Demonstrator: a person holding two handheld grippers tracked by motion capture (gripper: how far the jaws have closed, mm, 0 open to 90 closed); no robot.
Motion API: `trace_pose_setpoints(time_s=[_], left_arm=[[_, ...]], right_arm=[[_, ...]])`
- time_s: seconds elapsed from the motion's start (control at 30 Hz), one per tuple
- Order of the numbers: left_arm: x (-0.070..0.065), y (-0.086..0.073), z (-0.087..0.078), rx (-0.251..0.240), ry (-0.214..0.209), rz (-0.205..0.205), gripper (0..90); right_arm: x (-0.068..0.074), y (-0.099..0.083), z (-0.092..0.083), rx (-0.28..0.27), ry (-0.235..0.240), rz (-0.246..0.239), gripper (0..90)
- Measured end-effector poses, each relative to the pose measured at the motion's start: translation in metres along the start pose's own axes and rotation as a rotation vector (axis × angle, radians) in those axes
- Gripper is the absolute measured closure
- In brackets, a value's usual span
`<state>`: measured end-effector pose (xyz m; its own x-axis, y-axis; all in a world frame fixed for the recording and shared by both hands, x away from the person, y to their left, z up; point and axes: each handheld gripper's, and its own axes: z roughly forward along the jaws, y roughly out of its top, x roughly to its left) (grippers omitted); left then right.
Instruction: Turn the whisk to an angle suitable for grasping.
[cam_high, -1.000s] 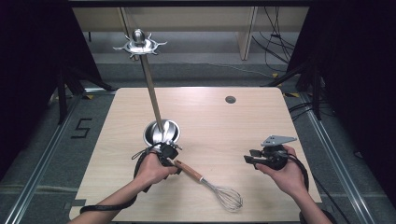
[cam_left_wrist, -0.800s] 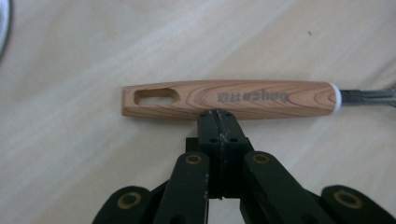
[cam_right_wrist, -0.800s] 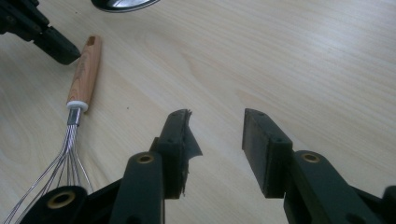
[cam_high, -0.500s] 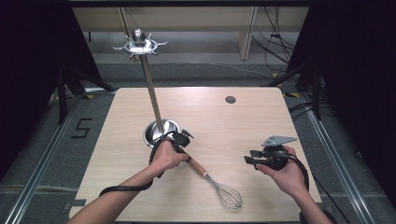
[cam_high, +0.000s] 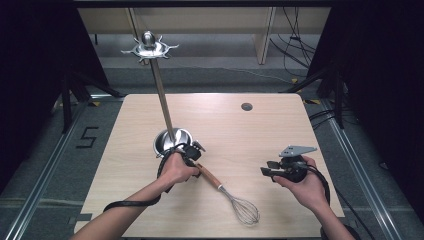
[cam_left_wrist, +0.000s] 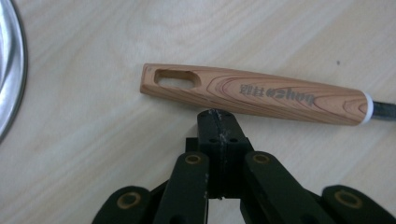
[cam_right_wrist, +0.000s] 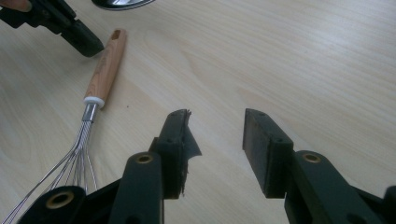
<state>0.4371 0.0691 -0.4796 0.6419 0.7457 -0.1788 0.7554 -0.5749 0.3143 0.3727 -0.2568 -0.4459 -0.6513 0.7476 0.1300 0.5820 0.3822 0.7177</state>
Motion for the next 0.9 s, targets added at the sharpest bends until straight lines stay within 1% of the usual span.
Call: trace_pose_setpoints(time_s=[0.07, 0.13, 0.2, 0.23, 0.27, 0.3, 0.33, 0.37, 0.4, 0.43, 0.47, 0.5, 0.53, 0.57, 0.6, 0.63, 0.67, 0.7, 0.73, 0.77, 0.87, 0.9], left_arm=[[-0.001, 0.008, 0.005, -0.008, 0.004, -0.014, 89.1], [-0.004, 0.017, 0.009, -0.016, 0.005, -0.019, 89.1], [-0.007, 0.027, 0.013, -0.023, 0.006, -0.015, 89.0], [-0.01, 0.032, 0.015, -0.024, 0.002, -0.012, 88.9], [-0.01, 0.032, 0.015, -0.024, 0.002, -0.012, 88.5], [-0.015, 0.04, 0.02, -0.039, -0.003, -0.011, 87.7], [-0.018, 0.042, 0.021, -0.042, -0.013, -0.018, 86.7], [-0.021, 0.045, 0.023, -0.046, -0.022, -0.021, 85.3], [-0.025, 0.047, 0.025, -0.087, -0.031, -0.06, 83.3], [-0.028, 0.048, 0.025, -0.11, -0.043, -0.086, 80.7], [-0.028, 0.048, 0.025, -0.11, -0.043, -0.086, 77.1], [-0.028, 0.048, 0.021, -0.168, -0.073, -0.131, 72.2], [-0.025, 0.049, 0.015, -0.156, -0.073, -0.113, 67.3], [-0.026, 0.048, 0.012, -0.161, -0.083, -0.148, 63.7], [-0.026, 0.048, 0.012, -0.161, -0.083, -0.148, 60.5], [-0.023, 0.048, 0.007, -0.183, -0.091, -0.129, 57.4], [-0.026, 0.048, 0.004, -0.186, -0.1, -0.173, 54.2], [-0.025, 0.048, 0.003, -0.19, -0.103, -0.168, 51.2], [-0.025, 0.049, 0.003, -0.188, -0.101, -0.172, 49.2], [-0.027, 0.049, 0.003, -0.185, -0.101, -0.2, 47.3], [-0.027, 0.049, 0.005, -0.183, -0.094, -0.192, 40.8], [-0.032, 0.049, 0.008, -0.175, -0.085, -0.22, 39.1]], right_arm=[[-0.001, 0.0, 0.0, -0.001, 0.0, 0.001, 61.3], [-0.003, -0.001, 0.0, -0.001, -0.005, -0.013, 61.3], [-0.004, -0.001, -0.001, -0.003, -0.007, -0.012, 61.3], [-0.002, -0.001, -0.002, 0.01, -0.002, 0.023, 61.3], [-0.003, -0.002, -0.002, 0.0, -0.005, 0.008, 61.3], [-0.003, -0.002, -0.002, -0.008, 0.0, 0.014, 61.2], [-0.003, -0.002, -0.003, -0.005, -0.004, 0.01, 61.2], [-0.005, -0.002, -0.003, -0.006, -0.005, -0.005, 61.1], [-0.005, -0.002, -0.003, -0.006, -0.002, -0.002, 61.0], [-0.006, -0.002, -0.002, -0.012, 0.003, 0.0, 61.0], [-0.005, -0.003, -0.003, -0.005, -0.004, 0.002, 60.8], [-0.004, -0.003, -0.004, -0.007, 0.0, 0.018, 60.7], [-0.006, -0.003, -0.004, -0.013, -0.004, 0.005, 60.5], [-0.007, -0.004, -0.004, -0.009, -0.008, 0.003, 60.4], [-0.007, -0.004, -0.004, -0.009, -0.008, 0.003, 60.4], [-0.006, -0.005, -0.004, -0.008, -0.005, 0.029, 60.0], [-0.007, -0.006, -0.005, 0.003, 0.001, 0.039, 59.9], [-0.009, -0.006, -0.005, -0.004, -0.004, 0.027, 59.7], [-0.01, -0.007, -0.005, -0.003, -0.008, 0.03, 59.6], [-0.011, -0.007, -0.006, -0.007, -0.013, 0.025, 59.4], [-0.011, -0.007, -0.008, -0.011, -0.025, 0.031, 59.1], [-0.011, -0.007, -0.009, -0.018, -0.027, 0.03, 59.0]])
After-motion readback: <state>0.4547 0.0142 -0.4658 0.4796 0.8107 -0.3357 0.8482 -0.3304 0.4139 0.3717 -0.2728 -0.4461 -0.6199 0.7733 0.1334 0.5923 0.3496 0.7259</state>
